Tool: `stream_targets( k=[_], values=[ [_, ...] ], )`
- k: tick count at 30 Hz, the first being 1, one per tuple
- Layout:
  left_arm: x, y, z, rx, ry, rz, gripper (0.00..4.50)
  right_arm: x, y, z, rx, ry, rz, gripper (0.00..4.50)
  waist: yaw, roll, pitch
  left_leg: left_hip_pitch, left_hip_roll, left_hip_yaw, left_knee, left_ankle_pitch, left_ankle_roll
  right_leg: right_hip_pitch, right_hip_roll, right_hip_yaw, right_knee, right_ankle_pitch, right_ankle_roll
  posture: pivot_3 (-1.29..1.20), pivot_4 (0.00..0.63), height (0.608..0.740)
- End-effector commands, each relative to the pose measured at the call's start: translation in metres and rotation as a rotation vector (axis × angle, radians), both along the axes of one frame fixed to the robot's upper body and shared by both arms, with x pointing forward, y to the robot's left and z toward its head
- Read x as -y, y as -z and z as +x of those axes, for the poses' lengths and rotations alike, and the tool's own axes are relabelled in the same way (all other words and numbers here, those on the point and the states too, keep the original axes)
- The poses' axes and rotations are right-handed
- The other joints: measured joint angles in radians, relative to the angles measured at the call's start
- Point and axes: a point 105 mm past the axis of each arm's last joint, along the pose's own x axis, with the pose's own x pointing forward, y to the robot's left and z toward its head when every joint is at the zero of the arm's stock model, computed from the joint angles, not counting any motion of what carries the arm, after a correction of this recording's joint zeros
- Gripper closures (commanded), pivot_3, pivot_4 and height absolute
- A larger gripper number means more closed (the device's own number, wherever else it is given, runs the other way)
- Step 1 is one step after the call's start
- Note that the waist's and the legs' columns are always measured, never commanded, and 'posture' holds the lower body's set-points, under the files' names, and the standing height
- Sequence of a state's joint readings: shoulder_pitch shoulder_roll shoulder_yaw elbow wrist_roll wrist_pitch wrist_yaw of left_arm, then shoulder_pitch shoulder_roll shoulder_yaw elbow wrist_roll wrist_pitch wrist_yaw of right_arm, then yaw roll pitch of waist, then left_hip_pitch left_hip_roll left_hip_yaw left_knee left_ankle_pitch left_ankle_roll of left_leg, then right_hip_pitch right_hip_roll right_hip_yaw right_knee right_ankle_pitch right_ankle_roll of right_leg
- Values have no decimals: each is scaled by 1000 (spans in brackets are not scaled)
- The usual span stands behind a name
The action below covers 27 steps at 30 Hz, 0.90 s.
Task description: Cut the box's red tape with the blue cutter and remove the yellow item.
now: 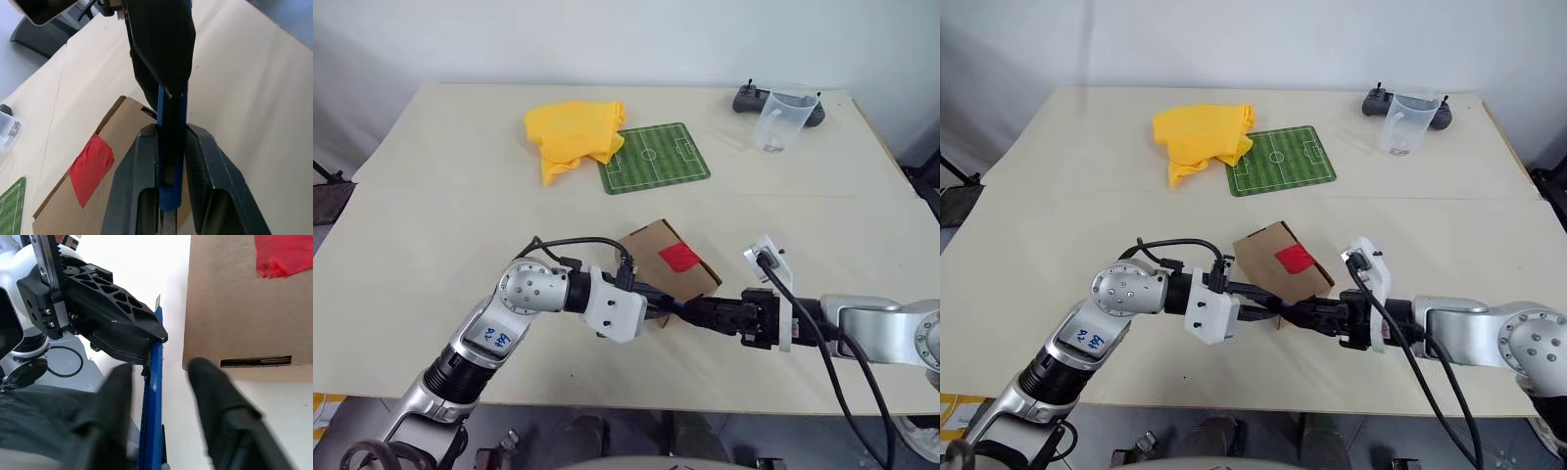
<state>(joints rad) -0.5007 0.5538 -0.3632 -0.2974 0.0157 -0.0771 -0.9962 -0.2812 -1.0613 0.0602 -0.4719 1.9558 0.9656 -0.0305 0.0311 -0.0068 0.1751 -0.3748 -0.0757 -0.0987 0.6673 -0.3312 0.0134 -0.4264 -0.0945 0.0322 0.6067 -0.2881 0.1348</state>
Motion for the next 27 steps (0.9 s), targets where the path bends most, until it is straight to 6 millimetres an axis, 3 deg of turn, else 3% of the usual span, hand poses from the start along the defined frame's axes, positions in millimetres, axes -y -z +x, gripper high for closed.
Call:
stream_targets(
  k=[1, 2, 13, 18, 21, 24, 27],
  values=[
    [2, -8, -1, 41, 10, -16, 4080, -2, -6, -6, 16, -27, 10, 4131, 0, 0, 0, 0, 0, 0, 0, 0, 0, 0, 0, 0, 0, 0, 0, 0, 150, 740],
    [2, -8, -1, 42, 10, -17, 4080, -2, -6, -6, 15, -30, 8, 4393, 0, 0, 0, 0, 0, 0, 0, 0, 0, 0, 0, 0, 0, 0, 0, 0, 150, 740],
    [2, -11, -3, 11, 14, -52, 4080, 0, -6, -12, 0, -77, 13, 4409, 0, 0, 0, 0, 0, 0, 0, 0, 0, 0, 0, 0, 0, 0, 0, 0, 150, 740],
    [-11, -23, -8, -57, 30, -118, 2535, 7, -21, -27, 22, -179, 22, 4410, 0, 0, 0, 0, 0, 0, 0, 0, 0, 0, 0, 0, 0, 0, 0, 0, 150, 740],
    [-38, -24, -12, -181, 10, -104, 1625, 12, -35, -34, 48, -242, 27, 4410, -6, 1, 0, 0, 1, 0, 0, 0, 0, -1, 0, 0, 0, 0, 0, 0, 150, 740],
    [-69, -28, -9, -359, -90, -121, 1580, 21, -49, -36, 76, -260, 25, 4410, -6, 1, 0, 0, 1, 1, 0, 0, 0, -1, 0, 0, 1, 0, 0, 0, 150, 740],
    [-89, -33, 4, -398, -184, -178, 1580, 31, -56, -36, 91, -229, 16, 4410, 1, 1, 0, 0, 1, 1, 0, 0, 0, -1, 0, 0, 1, 0, 0, 0, 150, 740]
  ],
)
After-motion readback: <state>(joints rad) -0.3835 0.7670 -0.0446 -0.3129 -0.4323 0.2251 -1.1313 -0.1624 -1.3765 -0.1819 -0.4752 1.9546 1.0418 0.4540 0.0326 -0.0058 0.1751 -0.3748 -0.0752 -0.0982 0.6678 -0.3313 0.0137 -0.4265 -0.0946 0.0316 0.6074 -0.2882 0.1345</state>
